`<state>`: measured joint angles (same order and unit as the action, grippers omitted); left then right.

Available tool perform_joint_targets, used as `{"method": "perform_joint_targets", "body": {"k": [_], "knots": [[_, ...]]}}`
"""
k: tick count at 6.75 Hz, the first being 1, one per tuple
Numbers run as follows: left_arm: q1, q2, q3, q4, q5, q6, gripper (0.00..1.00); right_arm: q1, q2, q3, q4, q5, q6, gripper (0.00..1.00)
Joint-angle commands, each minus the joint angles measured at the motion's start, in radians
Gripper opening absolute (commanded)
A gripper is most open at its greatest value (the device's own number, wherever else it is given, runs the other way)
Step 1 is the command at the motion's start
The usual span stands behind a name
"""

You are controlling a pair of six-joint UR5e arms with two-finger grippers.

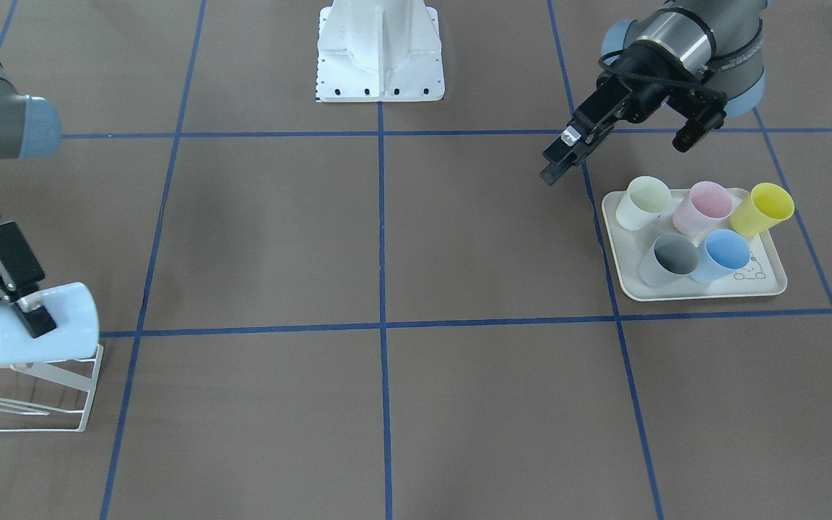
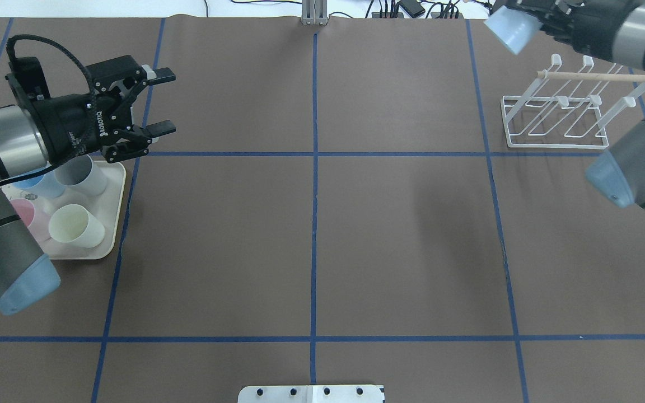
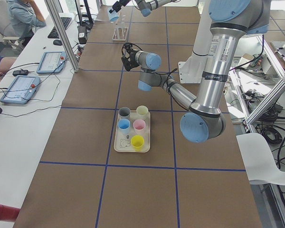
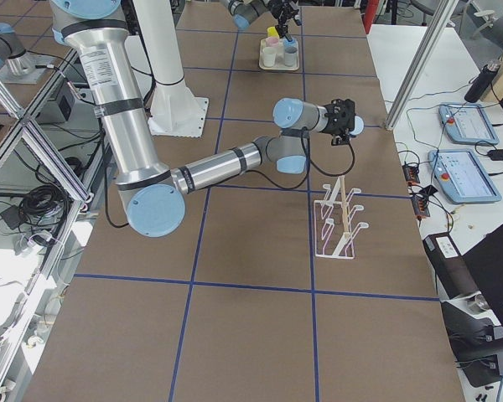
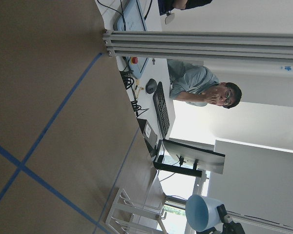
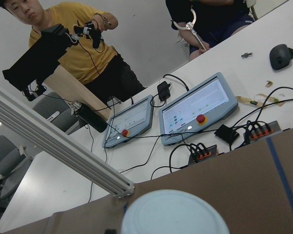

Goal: Transfer IKEA cup to right arm and place on rack

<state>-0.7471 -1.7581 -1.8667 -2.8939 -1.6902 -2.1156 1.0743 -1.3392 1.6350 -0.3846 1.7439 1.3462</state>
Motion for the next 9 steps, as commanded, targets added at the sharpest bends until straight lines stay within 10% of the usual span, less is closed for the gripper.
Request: {"method": "perform_joint_targets", "body": {"k": [1,4,9], "knots": [[-0.008,0.075,-0.034,0.005,-0.022,0.029,1.0,0.062,-0.171,0.107,-0.013,-0.094,-0.158,0.0],[-0.02,0.222,-0.092,0.008,-0.031,0.192,1.0,0.069,-0.351,0.169,-0.028,-0.224,-0.552,0.0],[-0.032,0.362,-0.1,0.007,-0.057,0.393,1.0,0.01,-0.365,0.138,-0.112,-0.271,-0.677,0.0]]}}
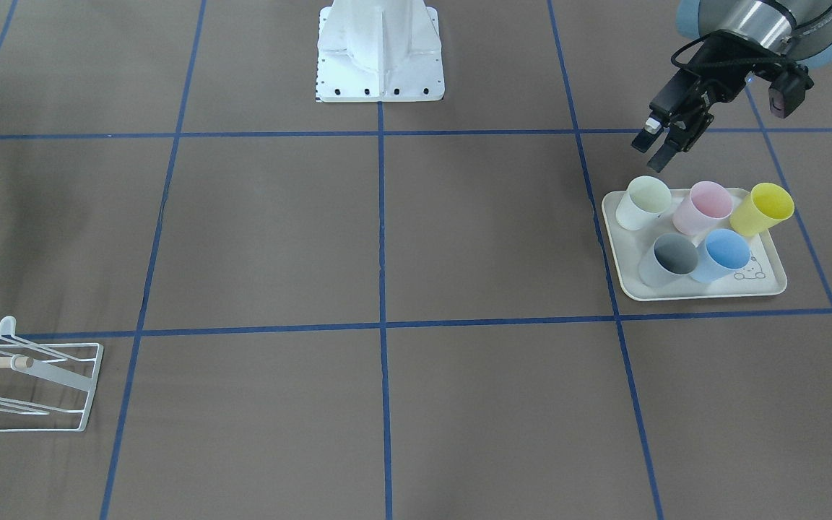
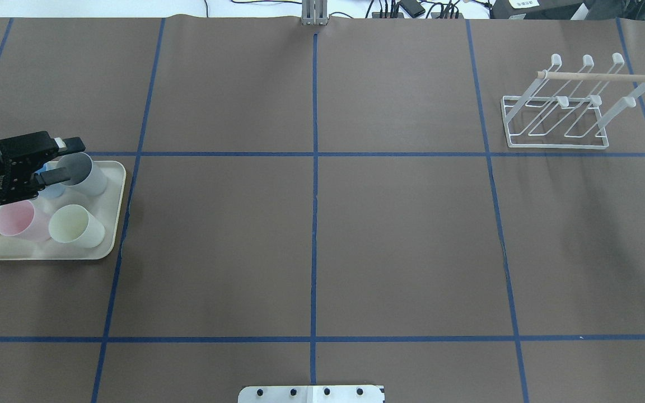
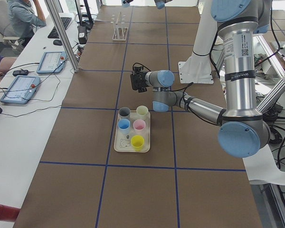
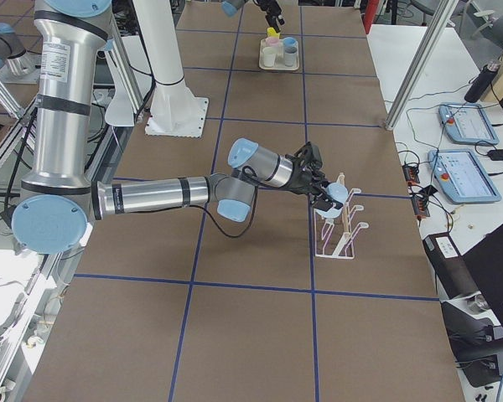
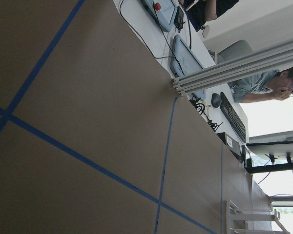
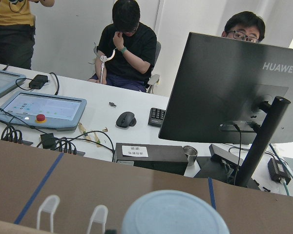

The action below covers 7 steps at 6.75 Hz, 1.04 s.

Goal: Transfer IKEA cup to right arm and place on rack

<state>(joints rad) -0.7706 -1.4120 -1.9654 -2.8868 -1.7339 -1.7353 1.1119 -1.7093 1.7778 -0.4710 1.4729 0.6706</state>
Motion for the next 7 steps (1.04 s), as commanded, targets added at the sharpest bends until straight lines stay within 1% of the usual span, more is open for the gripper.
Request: {"method": "perform_joint_targets", "body": {"k": [1,2,4,7], "knots": [[-0.018,0.018,-0.001,0.0,-0.032,0.013,1.0,-0.049,0.005,-0.008,-0.031,0.0,-0.002,0.0],[-0.025,0.019,-0.001,0.0,-0.035,0.013,1.0,-0.055,0.007,-0.017,-0.035,0.001,-0.002,0.0],[-0.026,0.019,0.0,0.0,-0.035,0.013,1.0,-0.057,0.051,-0.078,-0.032,-0.003,-0.003,0.0],[-0.026,0.019,0.002,0.0,-0.035,0.013,1.0,-0.057,0.083,-0.115,-0.032,-0.005,-0.005,0.0]]}}
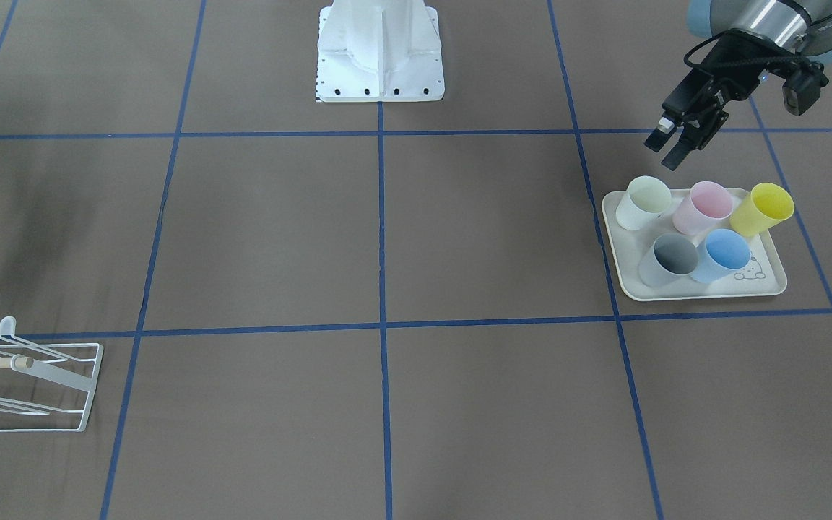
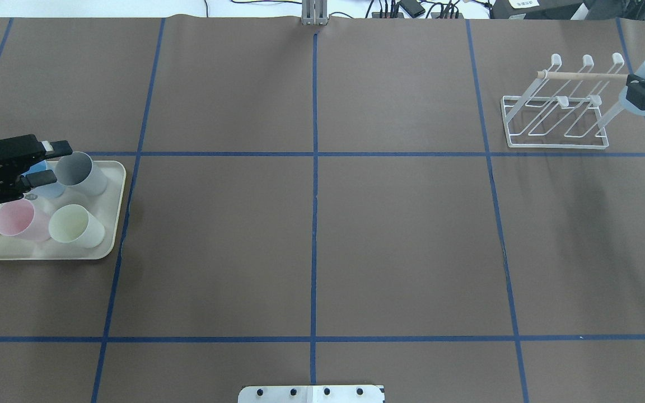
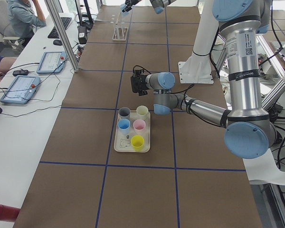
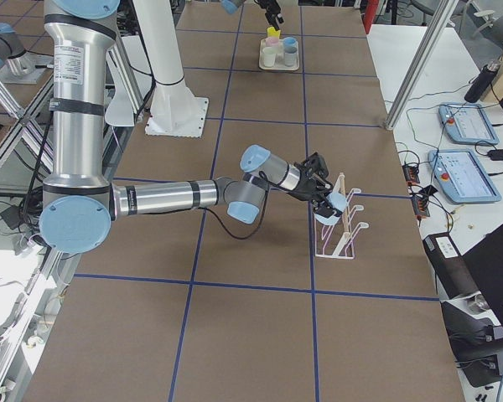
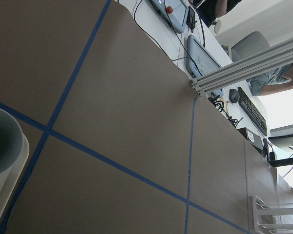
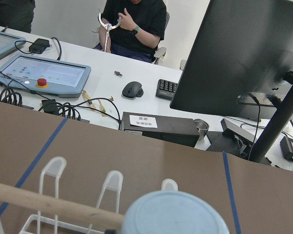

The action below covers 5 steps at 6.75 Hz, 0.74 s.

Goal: Transfer IKEA cup to right arm and place on rack

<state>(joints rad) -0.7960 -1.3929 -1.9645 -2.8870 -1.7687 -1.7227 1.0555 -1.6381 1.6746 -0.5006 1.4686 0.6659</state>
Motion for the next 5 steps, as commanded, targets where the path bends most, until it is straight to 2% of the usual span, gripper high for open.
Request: {"method": "perform_joint_targets", "body": {"k": [1,5], "knots": [[0.0,-0.001,-0.001,0.0,0.0,0.0,1.0,0.0,0.021,-0.039,0.005,-0.001,0.0,0.0],[0.0,-0.002,-0.001,0.0,0.0,0.0,1.0,-0.031,0.021,-0.061,0.008,-0.004,0.004,0.0]]}}
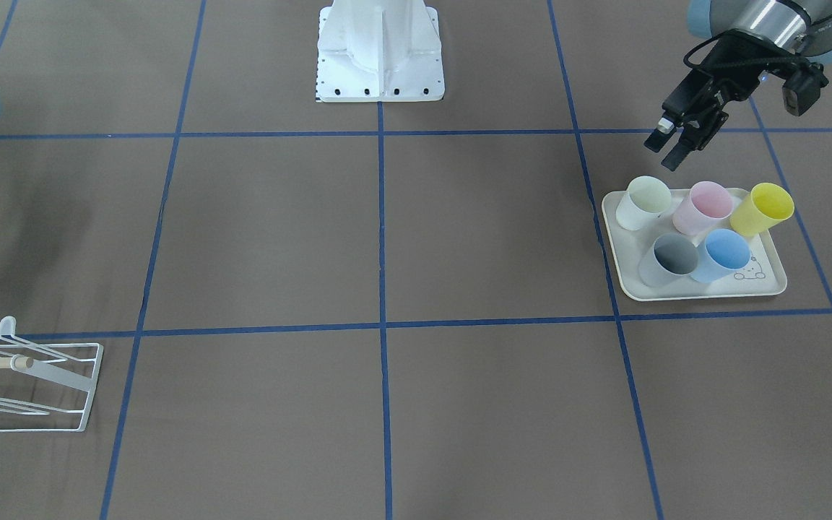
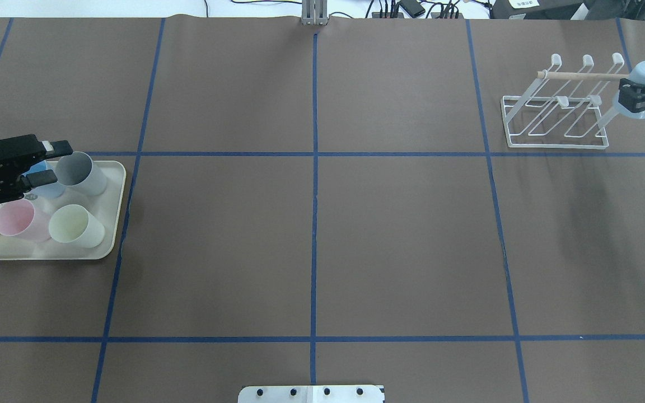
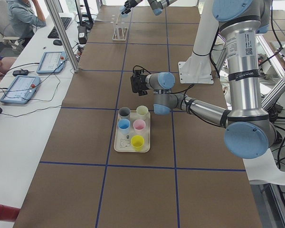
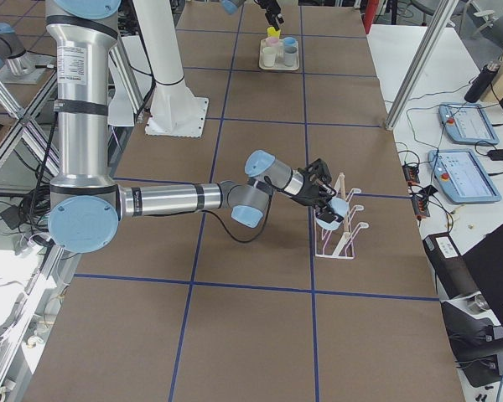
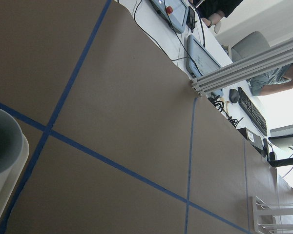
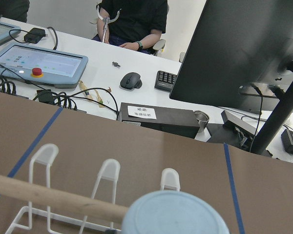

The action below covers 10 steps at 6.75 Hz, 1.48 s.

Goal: Transfer IKEA cup to right arm and place on rack

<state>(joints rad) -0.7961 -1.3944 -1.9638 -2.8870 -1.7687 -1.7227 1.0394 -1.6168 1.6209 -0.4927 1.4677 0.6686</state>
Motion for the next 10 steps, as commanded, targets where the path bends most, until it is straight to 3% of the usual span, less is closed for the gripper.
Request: {"method": "perform_joint_targets", "body": {"k": [1,10], "knots": [[0.0,0.002,-0.001,0.0,0.0,0.0,1.0,-0.018,-0.002,-0.013,0.0,-0.001,0.0,0.0],[0.002,-0.014,0.0,0.0,0.0,0.0,1.0,-0.015,-0.014,-0.024,0.005,0.005,-0.04,0.0]]}}
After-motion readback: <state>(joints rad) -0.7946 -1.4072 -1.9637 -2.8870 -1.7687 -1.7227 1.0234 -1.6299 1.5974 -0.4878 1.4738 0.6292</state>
